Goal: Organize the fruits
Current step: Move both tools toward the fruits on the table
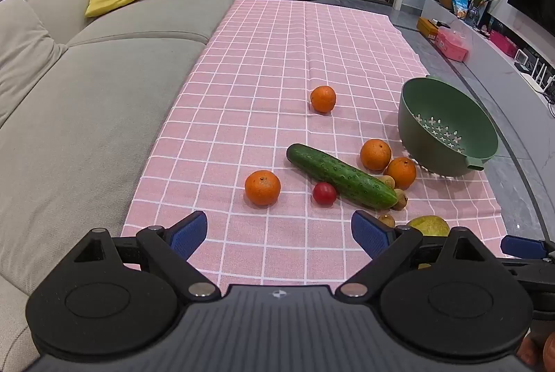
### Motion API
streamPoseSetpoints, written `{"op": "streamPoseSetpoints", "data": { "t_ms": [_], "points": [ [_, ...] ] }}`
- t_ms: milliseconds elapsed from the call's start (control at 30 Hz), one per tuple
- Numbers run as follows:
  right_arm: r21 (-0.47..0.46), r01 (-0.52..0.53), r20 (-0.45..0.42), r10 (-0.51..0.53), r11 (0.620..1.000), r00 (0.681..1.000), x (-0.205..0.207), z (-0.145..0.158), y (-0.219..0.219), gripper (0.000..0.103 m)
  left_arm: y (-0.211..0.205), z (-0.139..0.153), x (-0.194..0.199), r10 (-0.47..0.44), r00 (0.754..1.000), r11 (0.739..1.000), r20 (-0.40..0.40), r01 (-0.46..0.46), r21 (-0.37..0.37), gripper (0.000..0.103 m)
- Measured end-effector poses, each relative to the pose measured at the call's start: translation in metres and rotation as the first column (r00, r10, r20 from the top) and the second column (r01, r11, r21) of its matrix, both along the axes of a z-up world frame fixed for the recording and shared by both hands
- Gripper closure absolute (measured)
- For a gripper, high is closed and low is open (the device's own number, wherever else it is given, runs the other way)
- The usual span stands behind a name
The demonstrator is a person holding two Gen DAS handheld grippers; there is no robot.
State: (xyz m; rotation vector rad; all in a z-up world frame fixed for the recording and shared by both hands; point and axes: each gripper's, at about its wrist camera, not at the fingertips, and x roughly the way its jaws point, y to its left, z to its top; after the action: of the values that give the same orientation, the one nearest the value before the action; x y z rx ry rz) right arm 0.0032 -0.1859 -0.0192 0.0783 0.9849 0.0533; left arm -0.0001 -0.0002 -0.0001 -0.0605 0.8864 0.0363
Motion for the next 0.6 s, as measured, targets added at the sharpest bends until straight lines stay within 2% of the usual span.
{"op": "streamPoseSetpoints", "data": {
  "t_ms": [600],
  "points": [
    [0.007,0.003,-0.003,-0.003,1.0,1.0,0.0007,-0.0014,-0.0009,0.004,0.0002,0.0001,0.0,0.001,1.0,1.0,-0.001,-0.001,-0.003,0.0]
  ]
}}
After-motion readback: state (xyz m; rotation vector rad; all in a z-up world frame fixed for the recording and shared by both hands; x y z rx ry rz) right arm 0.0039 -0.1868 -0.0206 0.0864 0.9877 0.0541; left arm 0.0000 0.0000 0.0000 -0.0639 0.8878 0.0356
